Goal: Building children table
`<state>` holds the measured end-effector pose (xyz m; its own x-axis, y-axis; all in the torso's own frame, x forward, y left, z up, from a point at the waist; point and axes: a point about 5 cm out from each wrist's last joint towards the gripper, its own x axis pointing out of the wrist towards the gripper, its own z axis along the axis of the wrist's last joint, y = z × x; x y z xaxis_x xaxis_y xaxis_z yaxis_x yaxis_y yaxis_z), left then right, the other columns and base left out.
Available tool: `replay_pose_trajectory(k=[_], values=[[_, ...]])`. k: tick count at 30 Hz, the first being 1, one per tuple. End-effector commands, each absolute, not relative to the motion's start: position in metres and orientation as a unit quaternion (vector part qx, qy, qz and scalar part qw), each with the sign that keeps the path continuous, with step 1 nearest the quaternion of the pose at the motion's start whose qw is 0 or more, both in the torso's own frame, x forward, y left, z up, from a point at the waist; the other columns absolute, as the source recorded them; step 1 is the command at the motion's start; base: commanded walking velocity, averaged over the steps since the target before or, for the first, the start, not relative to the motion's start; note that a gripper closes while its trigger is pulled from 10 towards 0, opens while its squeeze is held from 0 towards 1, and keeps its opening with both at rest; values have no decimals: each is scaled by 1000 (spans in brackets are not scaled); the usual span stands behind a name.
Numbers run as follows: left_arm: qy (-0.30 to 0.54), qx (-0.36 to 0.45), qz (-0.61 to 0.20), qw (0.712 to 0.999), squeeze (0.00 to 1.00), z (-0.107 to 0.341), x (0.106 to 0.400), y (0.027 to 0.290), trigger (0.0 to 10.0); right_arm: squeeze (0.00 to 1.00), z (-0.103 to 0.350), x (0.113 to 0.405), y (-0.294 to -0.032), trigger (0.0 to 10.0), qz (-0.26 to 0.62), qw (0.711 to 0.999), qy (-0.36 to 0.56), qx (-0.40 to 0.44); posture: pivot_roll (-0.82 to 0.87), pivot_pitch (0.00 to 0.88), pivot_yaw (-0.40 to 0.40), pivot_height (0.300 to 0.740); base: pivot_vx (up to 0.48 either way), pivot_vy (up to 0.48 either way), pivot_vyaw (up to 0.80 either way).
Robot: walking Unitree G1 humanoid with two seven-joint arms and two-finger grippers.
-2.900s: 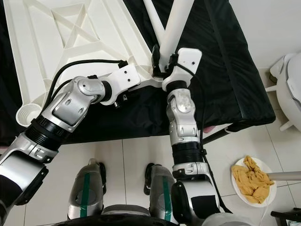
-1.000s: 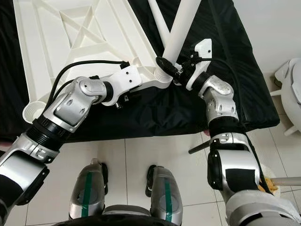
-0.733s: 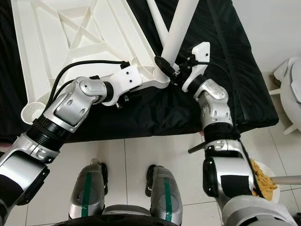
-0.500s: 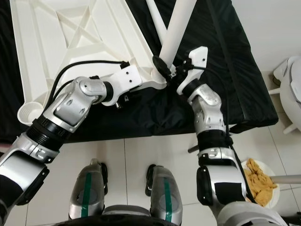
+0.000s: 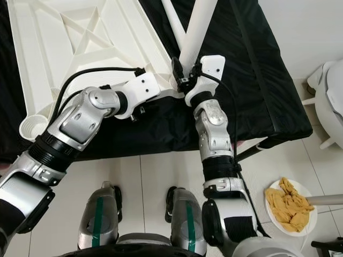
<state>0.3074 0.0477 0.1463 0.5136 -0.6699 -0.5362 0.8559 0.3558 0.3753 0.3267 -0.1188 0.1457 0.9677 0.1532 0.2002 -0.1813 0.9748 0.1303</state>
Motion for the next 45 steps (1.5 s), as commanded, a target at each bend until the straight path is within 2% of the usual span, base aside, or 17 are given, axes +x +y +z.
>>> replay_pose_trajectory(k=[1,5,19,20,21,22,29,34,35,39,45], values=[[154,318,-475,806,0,142,304,47,10000,0,145,326,-131,10000,13,992,-95,84,29,37,-67,740,0,0,0],[153,317,-475,806,0,142,304,45,10000,0,140,323,-121,10000,-23,994,-80,77,30,33,-70,740,0,0,0],[152,317,-479,804,0,141,302,42,10000,0,139,318,-124,10000,-53,994,-72,67,21,26,-75,740,0,0,0],[152,317,-480,804,0,141,302,42,10000,86,140,318,-124,10000,-55,994,-72,65,20,26,-75,740,0,0,0],[152,317,-480,804,0,141,302,42,10000,86,140,318,-124,10000,-55,994,-72,65,20,26,-75,740,0,0,0],[151,316,-480,804,0,141,302,42,10000,1000,139,318,-124,10000,-50,994,-70,68,21,27,-75,740,0,0,0],[153,316,-480,804,0,140,301,42,10000,1000,139,315,-128,10000,-33,995,-78,59,19,31,-75,740,0,0,0],[153,315,-479,805,0,140,302,42,10000,1000,134,310,-137,10000,28,995,-76,53,17,35,-76,740,0,0,0],[153,315,-478,805,0,140,302,43,10000,0,134,309,-138,10000,50,994,-79,50,17,38,-76,740,0,0,0],[153,315,-477,806,0,141,303,43,10000,0,132,309,-143,10000,127,988,-82,41,12,41,-72,740,0,0,0],[152,315,-477,807,0,141,304,43,10000,0,132,315,-154,10000,197,977,-78,17,5,40,-63,740,0,0,0]])
